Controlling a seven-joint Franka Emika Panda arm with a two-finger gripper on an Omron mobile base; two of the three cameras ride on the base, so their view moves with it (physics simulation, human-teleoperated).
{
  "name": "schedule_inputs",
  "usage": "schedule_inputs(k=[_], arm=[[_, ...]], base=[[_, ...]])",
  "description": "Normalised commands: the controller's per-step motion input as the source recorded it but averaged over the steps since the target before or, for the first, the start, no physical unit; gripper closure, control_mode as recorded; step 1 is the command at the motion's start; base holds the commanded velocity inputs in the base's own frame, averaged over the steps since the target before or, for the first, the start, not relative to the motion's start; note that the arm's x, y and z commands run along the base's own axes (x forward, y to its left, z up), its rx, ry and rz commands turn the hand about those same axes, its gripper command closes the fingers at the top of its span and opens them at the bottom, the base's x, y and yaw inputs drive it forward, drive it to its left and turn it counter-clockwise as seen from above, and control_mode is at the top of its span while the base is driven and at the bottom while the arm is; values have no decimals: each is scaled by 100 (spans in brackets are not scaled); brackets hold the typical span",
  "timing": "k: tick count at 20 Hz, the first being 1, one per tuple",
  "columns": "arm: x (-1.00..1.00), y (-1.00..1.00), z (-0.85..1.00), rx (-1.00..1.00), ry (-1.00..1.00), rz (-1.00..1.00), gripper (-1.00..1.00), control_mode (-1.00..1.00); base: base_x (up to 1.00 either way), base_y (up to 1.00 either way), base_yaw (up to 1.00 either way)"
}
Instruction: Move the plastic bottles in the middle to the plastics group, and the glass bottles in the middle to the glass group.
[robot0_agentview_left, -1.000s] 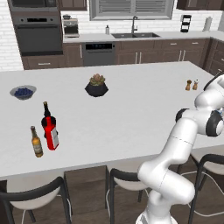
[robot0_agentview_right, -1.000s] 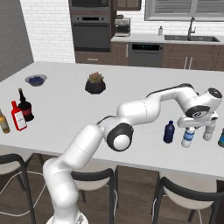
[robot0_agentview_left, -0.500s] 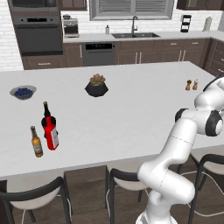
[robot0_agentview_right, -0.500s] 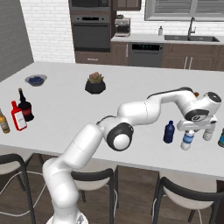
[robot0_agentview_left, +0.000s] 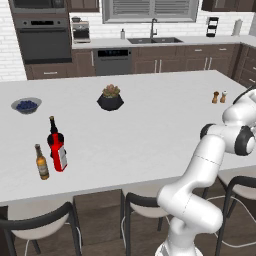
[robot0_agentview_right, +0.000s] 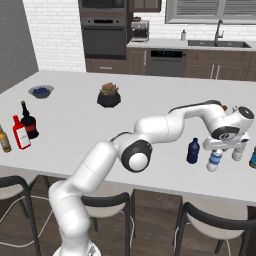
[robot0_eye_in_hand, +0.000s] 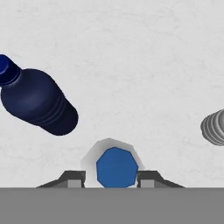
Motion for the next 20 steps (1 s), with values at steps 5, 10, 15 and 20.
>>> schedule_inputs(k=[5,10,15,20], arm=[[0,0,0,0,0,0,-100,-100],[0,0,0,0,0,0,-100,-100],[0,0,0,0,0,0,-100,-100],[0,0,0,0,0,0,-100,-100]], base=[[0,0,0],[0,0,0],[0,0,0],[0,0,0]])
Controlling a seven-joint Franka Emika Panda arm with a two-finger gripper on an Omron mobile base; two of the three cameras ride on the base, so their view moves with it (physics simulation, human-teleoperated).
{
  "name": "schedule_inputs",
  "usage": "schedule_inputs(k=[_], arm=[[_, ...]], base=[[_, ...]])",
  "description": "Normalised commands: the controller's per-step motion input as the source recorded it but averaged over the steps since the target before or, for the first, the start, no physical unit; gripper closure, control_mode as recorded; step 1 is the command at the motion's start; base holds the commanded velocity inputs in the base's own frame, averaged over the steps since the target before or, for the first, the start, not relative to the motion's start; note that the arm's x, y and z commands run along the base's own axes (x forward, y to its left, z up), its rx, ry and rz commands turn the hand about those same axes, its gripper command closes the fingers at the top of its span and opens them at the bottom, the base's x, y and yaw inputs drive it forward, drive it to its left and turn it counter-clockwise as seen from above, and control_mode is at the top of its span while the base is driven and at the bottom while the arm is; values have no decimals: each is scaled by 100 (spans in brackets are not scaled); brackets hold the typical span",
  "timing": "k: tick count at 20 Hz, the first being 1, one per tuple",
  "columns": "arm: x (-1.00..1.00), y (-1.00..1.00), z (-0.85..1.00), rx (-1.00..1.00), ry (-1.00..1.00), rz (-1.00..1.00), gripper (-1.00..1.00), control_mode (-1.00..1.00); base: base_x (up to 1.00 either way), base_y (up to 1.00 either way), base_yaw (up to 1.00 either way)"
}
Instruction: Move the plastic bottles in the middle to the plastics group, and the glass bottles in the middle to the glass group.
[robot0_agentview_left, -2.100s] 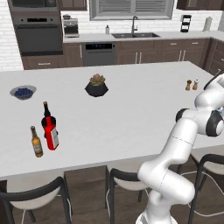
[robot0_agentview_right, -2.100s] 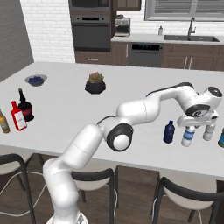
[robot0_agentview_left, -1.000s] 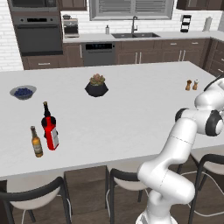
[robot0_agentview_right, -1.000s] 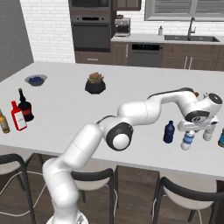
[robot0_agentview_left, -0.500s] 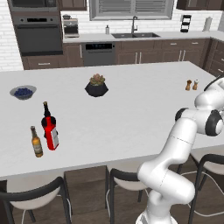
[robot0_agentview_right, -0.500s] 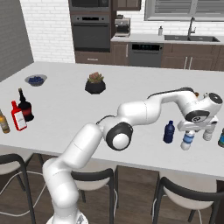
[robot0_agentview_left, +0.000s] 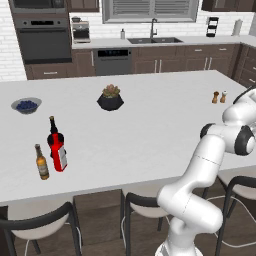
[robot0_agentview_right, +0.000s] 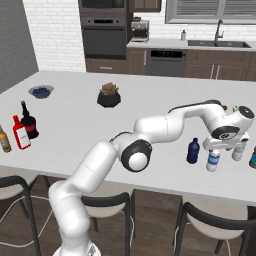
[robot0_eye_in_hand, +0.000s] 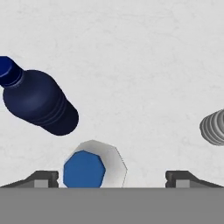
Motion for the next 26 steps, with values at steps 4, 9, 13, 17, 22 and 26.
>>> schedule_inputs(k=[4,9,13,17,22,26], arm=[[-9,0,23,0,-4,0,-100,-100],[-31,12,56,0,-19,0,-100,-100],[-29,43,59,0,-20,0,-100,-100],[-65,63,64,0,-14,0,-100,-100],[-55,76,51,-4,-1,2,-100,-100],[-35,100,23,-15,3,0,-100,-100]], base=[[0,0,0],[0,0,0],[0,0,0],[0,0,0],[0,0,0],[0,0,0]])
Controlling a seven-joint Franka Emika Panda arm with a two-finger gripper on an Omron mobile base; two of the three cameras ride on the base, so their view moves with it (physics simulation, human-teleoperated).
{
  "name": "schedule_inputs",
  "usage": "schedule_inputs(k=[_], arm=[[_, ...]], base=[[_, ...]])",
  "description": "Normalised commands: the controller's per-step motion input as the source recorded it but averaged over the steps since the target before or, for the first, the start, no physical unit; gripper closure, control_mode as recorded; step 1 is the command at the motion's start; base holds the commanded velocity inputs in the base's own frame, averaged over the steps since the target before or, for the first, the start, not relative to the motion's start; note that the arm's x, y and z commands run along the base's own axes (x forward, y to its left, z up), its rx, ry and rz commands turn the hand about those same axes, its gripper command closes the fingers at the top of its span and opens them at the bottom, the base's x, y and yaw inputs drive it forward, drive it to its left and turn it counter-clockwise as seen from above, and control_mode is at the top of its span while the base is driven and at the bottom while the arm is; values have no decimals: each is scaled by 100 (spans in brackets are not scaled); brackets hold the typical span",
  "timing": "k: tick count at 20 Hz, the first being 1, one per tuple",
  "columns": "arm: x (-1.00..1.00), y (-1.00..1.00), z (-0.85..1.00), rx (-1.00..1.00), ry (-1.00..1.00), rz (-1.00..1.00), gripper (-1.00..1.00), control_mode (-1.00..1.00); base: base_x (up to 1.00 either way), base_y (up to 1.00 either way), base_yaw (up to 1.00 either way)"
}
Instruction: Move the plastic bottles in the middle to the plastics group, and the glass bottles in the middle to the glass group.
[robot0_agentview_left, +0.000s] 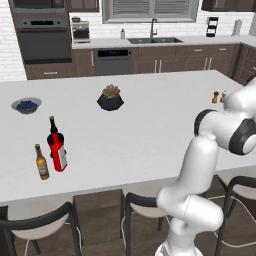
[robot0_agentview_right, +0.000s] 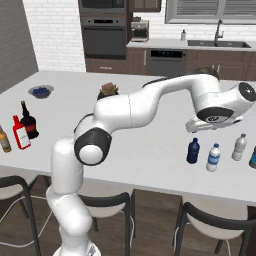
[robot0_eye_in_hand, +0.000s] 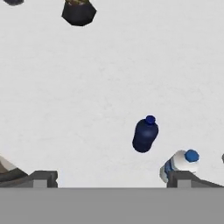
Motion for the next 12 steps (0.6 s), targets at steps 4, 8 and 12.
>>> schedule_inputs(k=[4,8,12], arm=[[-22,100,17,-26,12,0,-100,-100],[-35,100,17,-21,9,0,-100,-100],[-49,51,19,-2,0,10,-100,-100]], base=[[0,0,0],[0,0,0],[0,0,0]])
